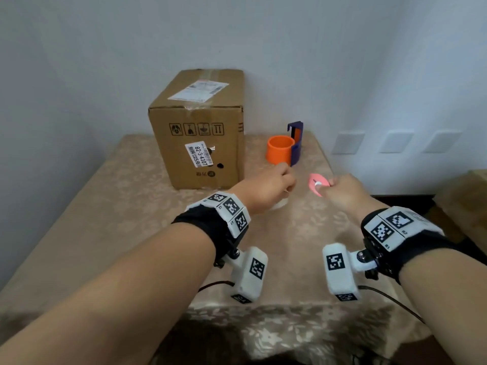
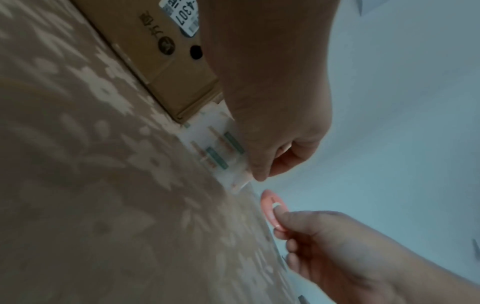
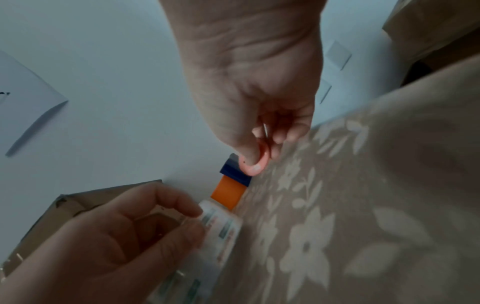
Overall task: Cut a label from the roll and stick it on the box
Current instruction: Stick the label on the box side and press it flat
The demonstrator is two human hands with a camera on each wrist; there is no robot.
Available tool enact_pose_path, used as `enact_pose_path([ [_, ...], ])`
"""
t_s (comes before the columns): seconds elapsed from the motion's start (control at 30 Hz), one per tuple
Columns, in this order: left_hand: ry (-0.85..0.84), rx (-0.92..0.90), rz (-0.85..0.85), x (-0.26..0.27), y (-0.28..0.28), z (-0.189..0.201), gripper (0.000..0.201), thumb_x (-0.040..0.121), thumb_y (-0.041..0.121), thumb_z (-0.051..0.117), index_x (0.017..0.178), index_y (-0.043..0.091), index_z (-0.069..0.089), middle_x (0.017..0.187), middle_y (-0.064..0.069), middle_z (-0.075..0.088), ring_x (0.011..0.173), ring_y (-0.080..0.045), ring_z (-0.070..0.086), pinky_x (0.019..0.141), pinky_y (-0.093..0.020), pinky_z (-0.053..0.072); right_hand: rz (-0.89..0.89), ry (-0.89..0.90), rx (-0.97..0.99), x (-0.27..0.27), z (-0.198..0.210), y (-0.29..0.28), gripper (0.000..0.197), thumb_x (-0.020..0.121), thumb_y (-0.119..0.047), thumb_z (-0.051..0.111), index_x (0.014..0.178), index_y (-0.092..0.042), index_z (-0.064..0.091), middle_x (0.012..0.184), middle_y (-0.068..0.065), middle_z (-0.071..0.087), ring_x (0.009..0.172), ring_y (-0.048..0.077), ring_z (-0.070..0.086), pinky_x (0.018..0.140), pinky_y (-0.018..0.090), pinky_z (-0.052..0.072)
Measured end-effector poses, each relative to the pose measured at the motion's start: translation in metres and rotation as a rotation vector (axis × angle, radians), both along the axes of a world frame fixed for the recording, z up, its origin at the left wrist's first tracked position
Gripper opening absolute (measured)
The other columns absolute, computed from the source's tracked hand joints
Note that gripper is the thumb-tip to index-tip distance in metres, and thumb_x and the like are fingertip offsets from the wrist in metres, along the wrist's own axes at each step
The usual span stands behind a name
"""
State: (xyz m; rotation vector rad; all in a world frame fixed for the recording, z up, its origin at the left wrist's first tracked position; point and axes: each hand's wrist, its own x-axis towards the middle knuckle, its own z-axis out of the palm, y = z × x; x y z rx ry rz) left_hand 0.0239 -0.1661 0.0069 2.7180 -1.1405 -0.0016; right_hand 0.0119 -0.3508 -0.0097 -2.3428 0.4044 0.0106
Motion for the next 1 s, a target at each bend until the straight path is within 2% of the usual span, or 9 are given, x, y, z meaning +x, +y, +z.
enact_pose_path([
  [0.07, 0.035, 0.000, 0.035, -0.003, 0.003, -0.004, 0.023, 0.089, 0.012, 0.055, 0.110, 0.001, 0.056, 0.121, -0.018, 0.047, 0.091, -0.026, 0.049, 0.074, -0.026, 0.033, 0.002, 0.050, 0.004, -0.002, -0.011, 0.004, 0.030, 0.088, -0.015, 0.058, 0.061, -0.006, 0.049, 0.062, 0.011, 0.050, 0.052, 0.021, 0.046, 0.049, 0.028, 0.034],
  [0.2, 0.065, -0.049, 0.037, -0.010, 0.012, -0.007, 0.041, 0.087, 0.012, 0.058, 0.127, 0.003, 0.049, 0.132, -0.016, 0.042, 0.115, -0.031, 0.049, 0.091, -0.036, 0.042, 0.040, 0.050, -0.094, -0.002, -0.013, 0.019, 0.016, 0.080, -0.016, 0.053, 0.080, -0.001, 0.060, 0.090, 0.023, 0.064, 0.089, 0.038, 0.063, 0.076, 0.040, 0.051],
  [0.37, 0.132, -0.079, 0.039, -0.019, 0.033, 0.003, 0.057, 0.089, 0.014, 0.059, 0.141, 0.007, 0.036, 0.149, -0.011, 0.034, 0.134, -0.025, 0.038, 0.105, -0.031, 0.032, 0.022, -0.145, -0.291, -0.001, 0.019, 0.044, 0.043, 0.083, -0.016, 0.049, 0.126, -0.016, 0.051, 0.123, 0.020, 0.054, 0.121, 0.037, 0.045, 0.105, 0.041, 0.040],
  [0.6, 0.271, -0.042, 0.039, -0.030, 0.064, 0.011, 0.070, 0.095, 0.021, 0.051, 0.150, 0.023, 0.009, 0.147, -0.009, 0.043, 0.131, -0.023, 0.045, 0.107, -0.029, 0.033, 0.215, -0.354, -0.203, -0.009, 0.071, 0.107, 0.025, 0.090, -0.017, 0.052, 0.113, -0.018, 0.062, 0.111, 0.000, 0.061, 0.095, 0.015, 0.052, 0.078, 0.021, 0.041],
  [0.67, 0.261, -0.089, 0.073, -0.032, 0.074, 0.014, 0.057, 0.093, 0.017, 0.053, 0.145, 0.022, 0.030, 0.139, -0.008, 0.052, 0.125, -0.023, 0.050, 0.102, -0.028, 0.037, 0.263, -0.323, -0.088, -0.011, 0.079, 0.122, 0.022, 0.092, -0.020, 0.053, 0.111, -0.016, 0.064, 0.106, -0.005, 0.063, 0.090, 0.009, 0.051, 0.073, 0.016, 0.040],
  [0.73, 0.057, -0.083, 0.150, -0.028, 0.088, 0.023, 0.033, 0.091, 0.013, 0.050, 0.122, 0.018, 0.057, 0.121, -0.005, 0.061, 0.113, -0.024, 0.056, 0.093, -0.030, 0.043, 0.290, -0.297, 0.042, -0.005, 0.077, 0.134, 0.026, 0.089, -0.023, 0.059, 0.110, -0.010, 0.067, 0.113, 0.004, 0.068, 0.097, 0.012, 0.057, 0.086, 0.022, 0.045],
  [0.83, -0.284, -0.145, 0.330, -0.025, 0.125, 0.046, 0.019, 0.086, 0.014, 0.049, 0.099, 0.015, 0.064, 0.103, -0.003, 0.059, 0.097, -0.021, 0.055, 0.083, -0.033, 0.048, 0.283, -0.217, 0.195, 0.002, 0.070, 0.152, 0.034, 0.085, -0.028, 0.066, 0.111, -0.006, 0.068, 0.115, 0.008, 0.068, 0.109, 0.020, 0.060, 0.095, 0.030, 0.045],
  [0.93, -0.491, -0.239, 0.463, -0.015, 0.156, 0.064, 0.032, 0.089, 0.019, 0.052, 0.120, 0.013, 0.054, 0.128, -0.007, 0.049, 0.116, -0.025, 0.046, 0.097, -0.033, 0.036, 0.242, -0.156, 0.410, 0.009, 0.059, 0.169, 0.029, 0.083, -0.030, 0.067, 0.098, -0.004, 0.071, 0.099, 0.007, 0.070, 0.095, 0.019, 0.062, 0.085, 0.029, 0.050],
  [1.0, -0.480, -0.168, 0.532, -0.002, 0.164, 0.070, 0.053, 0.090, 0.030, 0.053, 0.138, 0.017, 0.037, 0.149, -0.009, 0.031, 0.137, -0.029, 0.028, 0.112, -0.043, 0.021, 0.180, -0.136, 0.598, 0.010, 0.058, 0.182, 0.019, 0.084, -0.025, 0.067, 0.079, -0.006, 0.068, 0.077, 0.002, 0.066, 0.071, 0.012, 0.059, 0.061, 0.018, 0.052],
])
